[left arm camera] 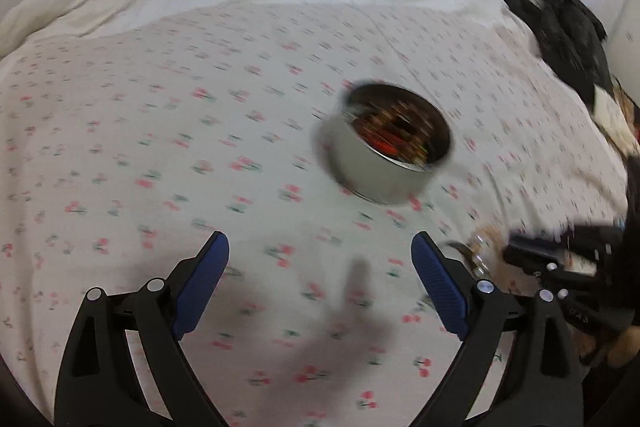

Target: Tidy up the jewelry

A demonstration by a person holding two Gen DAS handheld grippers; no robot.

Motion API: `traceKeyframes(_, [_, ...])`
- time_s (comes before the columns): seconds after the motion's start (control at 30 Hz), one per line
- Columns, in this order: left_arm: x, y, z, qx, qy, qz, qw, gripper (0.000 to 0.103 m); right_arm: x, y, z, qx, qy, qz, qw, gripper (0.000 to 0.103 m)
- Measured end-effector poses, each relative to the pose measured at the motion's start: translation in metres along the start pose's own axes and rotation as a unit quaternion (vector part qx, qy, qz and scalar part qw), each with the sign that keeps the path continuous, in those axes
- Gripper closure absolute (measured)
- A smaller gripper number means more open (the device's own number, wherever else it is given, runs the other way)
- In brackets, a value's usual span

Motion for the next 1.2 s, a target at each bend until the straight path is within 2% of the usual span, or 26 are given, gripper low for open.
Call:
traceKeyframes(0.03, [0.005,0.005,-0.007,0.011,0.002,0.006,0.9999,0.014,0.001,0.000,0.001,-0.005,0.010,-0.003,1.000,0.031])
traceKeyframes(0.1, [0.018,0.016,-0.024,0.046,-0.006,0.018,0.9988,0.014,0.009,-0.001,0.006,-0.028,0.014,0.003,1.000,0.031])
traceKeyframes(0.17, [0.026,0.025,-0.035,0.074,-0.028,0.017,0.9968,0.014,0.019,0.002,0.010,-0.054,0.045,0.015,0.997,0.032])
traceKeyframes(0.2, [0.029,0.028,-0.039,0.085,-0.039,0.013,0.9956,0.014,0.018,0.003,0.011,-0.057,0.042,0.014,0.997,0.041])
traceKeyframes(0.23, [0.032,0.031,-0.043,0.099,-0.056,0.003,0.9935,0.015,0.016,0.003,0.010,-0.056,0.035,0.015,0.998,0.073])
traceKeyframes(0.27, [0.033,0.032,-0.045,0.109,-0.063,-0.004,0.9920,0.016,0.017,0.004,0.007,-0.055,0.042,0.021,0.997,0.083])
traceKeyframes(0.3, [0.035,0.034,-0.049,0.122,-0.064,-0.003,0.9904,0.026,0.017,0.003,0.006,-0.051,0.036,0.021,0.998,0.087])
traceKeyframes(0.33, [0.036,0.035,-0.051,0.127,-0.056,0.005,0.9903,0.047,0.018,0.002,0.005,-0.044,0.026,0.020,0.999,0.095])
traceKeyframes(0.37, [0.035,0.036,-0.053,0.131,-0.049,0.013,0.9901,0.058,0.016,0.001,0.005,-0.038,0.016,0.016,0.999,0.095])
traceKeyframes(0.4, [0.033,0.036,-0.055,0.137,-0.050,0.015,0.9892,0.081,0.012,0.001,0.003,-0.034,0.012,0.011,0.999,0.095])
traceKeyframes(0.43, [0.030,0.035,-0.055,0.153,-0.065,0.012,0.9860,0.098,0.007,0.002,0.003,-0.031,0.013,0.006,0.999,0.095])
traceKeyframes(0.5, [0.026,0.031,-0.044,0.150,-0.072,0.017,0.9859,0.099,0.003,0.001,-0.005,-0.020,0.022,-0.001,1.000,0.095])
traceKeyframes(0.6, [0.022,0.020,-0.024,0.125,-0.099,0.007,0.9872,0.099,0.004,-0.002,-0.011,-0.010,0.050,0.001,0.999,0.095])
traceKeyframes(0.7, [0.018,0.013,-0.007,0.094,-0.083,0.015,0.9919,0.099,0.006,0.002,-0.017,0.005,0.040,0.014,0.999,0.094])
traceKeyframes(0.77, [0.021,0.014,-0.001,0.079,-0.070,0.029,0.9939,0.098,0.011,0.002,-0.014,0.009,0.027,0.020,0.999,0.082])
traceKeyframes(0.8, [0.022,0.014,0.000,0.078,-0.072,0.032,0.9939,0.094,0.011,0.003,-0.012,0.009,0.023,0.018,1.000,0.063])
traceKeyframes(0.83, [0.024,0.015,-0.001,0.077,-0.074,0.031,0.9938,0.085,0.011,0.003,-0.009,0.005,0.023,0.017,1.000,0.052])
traceKeyframes(0.87, [0.024,0.015,-0.001,0.075,-0.075,0.031,0.9939,0.077,0.013,0.003,-0.005,-0.005,0.028,0.020,0.999,0.050])
traceKeyframes(0.93, [0.026,0.015,0.000,0.068,-0.081,0.024,0.9941,0.029,0.017,0.004,-0.001,-0.017,0.040,0.027,0.999,0.050])
traceKeyframes(0.97, [0.027,0.015,0.000,0.067,-0.086,0.021,0.9938,0.025,0.017,0.005,0.000,-0.020,0.041,0.028,0.999,0.051])
traceKeyframes(1.0, [0.030,0.017,-0.001,0.068,-0.088,0.023,0.9936,0.024,0.018,0.004,0.001,-0.019,0.038,0.027,0.999,0.057])
traceKeyframes(1.03, [0.032,0.018,-0.001,0.069,-0.086,0.026,0.9936,0.025,0.017,0.003,0.001,-0.019,0.037,0.025,0.999,0.070])
traceKeyframes(1.07, [0.033,0.019,-0.003,0.072,-0.079,0.027,0.9939,0.028,0.017,0.003,0.001,-0.020,0.037,0.024,0.999,0.080])
traceKeyframes(1.1, [0.033,0.019,-0.005,0.074,-0.066,0.032,0.9946,0.048,0.016,0.003,0.001,-0.022,0.036,0.022,0.999,0.094])
traceKeyframes(1.13, [0.032,0.021,-0.009,0.076,-0.045,0.041,0.9953,0.077,0.014,0.002,0.002,-0.024,0.036,0.018,0.999,0.095])
traceKeyframes(1.2, [0.026,0.020,-0.012,0.089,-0.050,0.034,0.9943,0.099,0.010,0.000,0.005,-0.026,0.035,0.006,0.999,0.095])
Point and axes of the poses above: each gripper's, at about its wrist camera, not at the fingertips, and x roughly the way its jaws point, z to its left, y to its underside, the point moved 5 cm from there along x, roughly the way its jaws point, and after that the axes turned 10 degrees about -x, right-handed, at the moved point
